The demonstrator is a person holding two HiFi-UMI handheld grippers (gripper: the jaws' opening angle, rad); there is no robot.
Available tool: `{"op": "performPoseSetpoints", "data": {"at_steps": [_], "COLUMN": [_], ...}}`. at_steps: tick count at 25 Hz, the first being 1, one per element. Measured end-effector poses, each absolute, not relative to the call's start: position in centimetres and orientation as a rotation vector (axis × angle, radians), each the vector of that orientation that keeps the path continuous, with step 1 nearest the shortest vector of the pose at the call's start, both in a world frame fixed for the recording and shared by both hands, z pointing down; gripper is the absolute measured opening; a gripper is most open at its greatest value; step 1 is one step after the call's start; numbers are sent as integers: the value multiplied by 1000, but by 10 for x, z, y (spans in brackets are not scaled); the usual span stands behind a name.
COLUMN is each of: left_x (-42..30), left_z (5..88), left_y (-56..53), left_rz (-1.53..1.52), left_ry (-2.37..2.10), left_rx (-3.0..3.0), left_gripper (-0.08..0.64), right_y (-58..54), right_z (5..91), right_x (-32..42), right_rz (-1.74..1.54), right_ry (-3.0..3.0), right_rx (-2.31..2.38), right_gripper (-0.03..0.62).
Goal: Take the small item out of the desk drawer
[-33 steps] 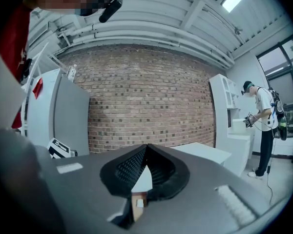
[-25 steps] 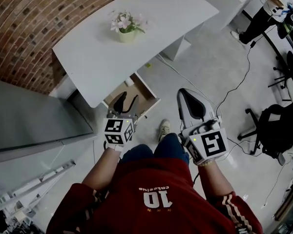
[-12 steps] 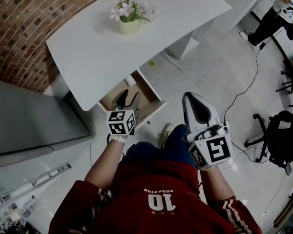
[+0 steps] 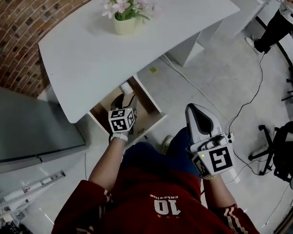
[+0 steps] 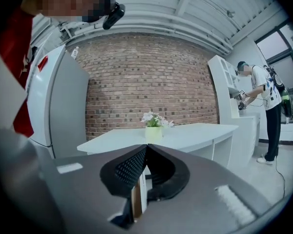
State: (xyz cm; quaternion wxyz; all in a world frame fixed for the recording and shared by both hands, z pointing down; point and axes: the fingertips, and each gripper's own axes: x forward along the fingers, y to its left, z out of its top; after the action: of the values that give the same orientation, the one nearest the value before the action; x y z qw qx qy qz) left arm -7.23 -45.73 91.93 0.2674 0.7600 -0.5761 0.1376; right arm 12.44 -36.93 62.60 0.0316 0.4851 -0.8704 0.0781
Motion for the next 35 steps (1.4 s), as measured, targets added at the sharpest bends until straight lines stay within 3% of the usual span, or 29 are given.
{"op": "performPoseSetpoints", "data": {"at_steps": [11, 16, 26, 35], "left_x": [-93, -95, -64, -49], "left_z": [995, 995, 903, 763], "left_y": [-499, -494, -448, -387], "left_rz": [468, 516, 569, 505], "left_ry": [-1675, -1669, -1560, -1449], "left_rx": [1830, 1794, 1892, 2024], "left_gripper": [270, 175, 158, 158], "right_y": [-377, -377, -356, -307], "right_z": [663, 653, 574, 459], "right_x": [153, 157, 161, 143], "right_rz": [233, 274, 310, 275], "right_ry": [-2669, -2669, -2592, -2564], "right_rx": [1499, 1504, 1492, 1565], "right_gripper": [2, 2, 2, 2]}}
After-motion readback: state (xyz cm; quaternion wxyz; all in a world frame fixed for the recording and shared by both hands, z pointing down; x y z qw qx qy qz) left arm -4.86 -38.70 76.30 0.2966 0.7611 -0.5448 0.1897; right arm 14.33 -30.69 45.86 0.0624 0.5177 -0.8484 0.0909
